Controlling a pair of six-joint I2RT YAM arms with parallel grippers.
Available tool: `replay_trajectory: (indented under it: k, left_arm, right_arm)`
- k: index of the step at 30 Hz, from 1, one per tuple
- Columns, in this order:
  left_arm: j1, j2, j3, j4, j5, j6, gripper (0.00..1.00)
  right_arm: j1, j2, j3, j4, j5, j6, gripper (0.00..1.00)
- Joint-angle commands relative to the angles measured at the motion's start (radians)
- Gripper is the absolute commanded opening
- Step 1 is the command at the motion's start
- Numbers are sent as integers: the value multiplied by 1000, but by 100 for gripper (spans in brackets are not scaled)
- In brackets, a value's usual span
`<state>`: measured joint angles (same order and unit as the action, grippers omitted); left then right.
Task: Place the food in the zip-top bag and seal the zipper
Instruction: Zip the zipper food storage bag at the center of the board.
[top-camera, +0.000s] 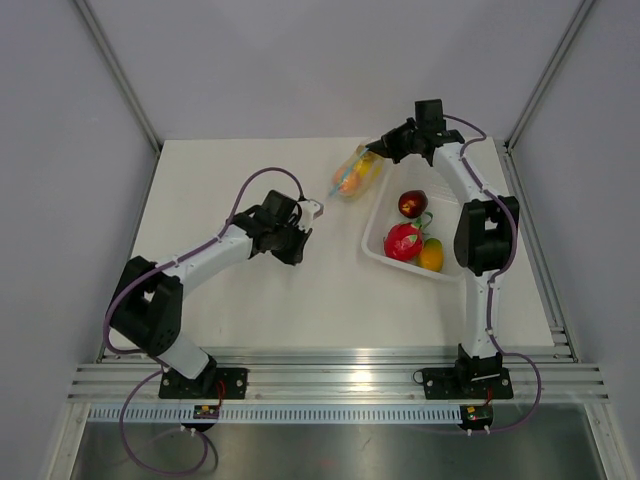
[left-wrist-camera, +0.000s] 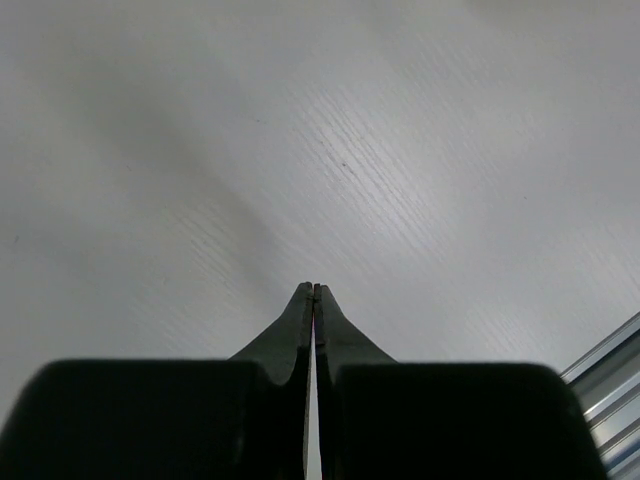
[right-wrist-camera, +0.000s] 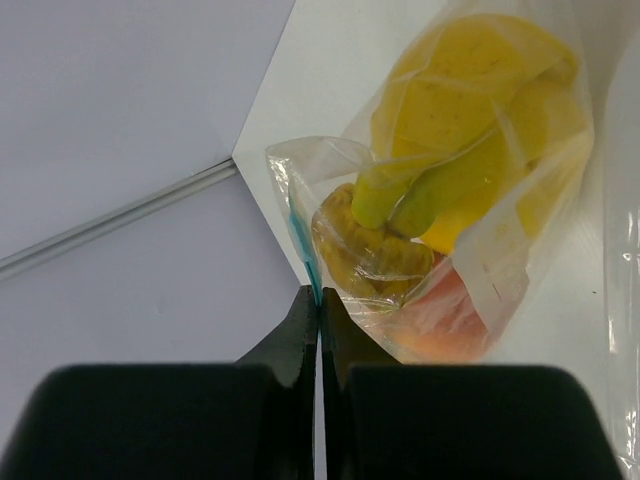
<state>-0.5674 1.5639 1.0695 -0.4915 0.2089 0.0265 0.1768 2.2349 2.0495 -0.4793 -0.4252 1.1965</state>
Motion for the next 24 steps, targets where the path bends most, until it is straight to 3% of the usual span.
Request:
replay_trajectory:
  k: [1, 7, 9, 12, 13, 16, 24]
  left_arm:
    - [-3, -56, 10, 14, 26, -20, 0]
    - [-3, -70, 119, -2, -8, -20, 1]
    - [-3, -59, 185, -19, -32, -22, 5]
    - [-3, -41, 277, -21, -66, -54, 19]
    - [-3, -24, 299, -19, -69, -56, 29]
    - [-3, 14, 392, -21, -83, -68, 38]
    - [-26, 152, 564, -51, -68, -74, 45]
  right_arm:
    - [21, -21, 25, 76, 8, 20, 0]
    - [23, -43, -25, 91, -12, 18, 0]
    - [24, -55, -40, 90, -24, 9, 0]
    - [30, -93, -86, 91, -37, -9, 0]
    - [36, -104, -100, 91, -43, -17, 0]
    - [49, -152, -166, 107, -63, -28, 0]
    - [95, -235, -272, 102, -81, -64, 0]
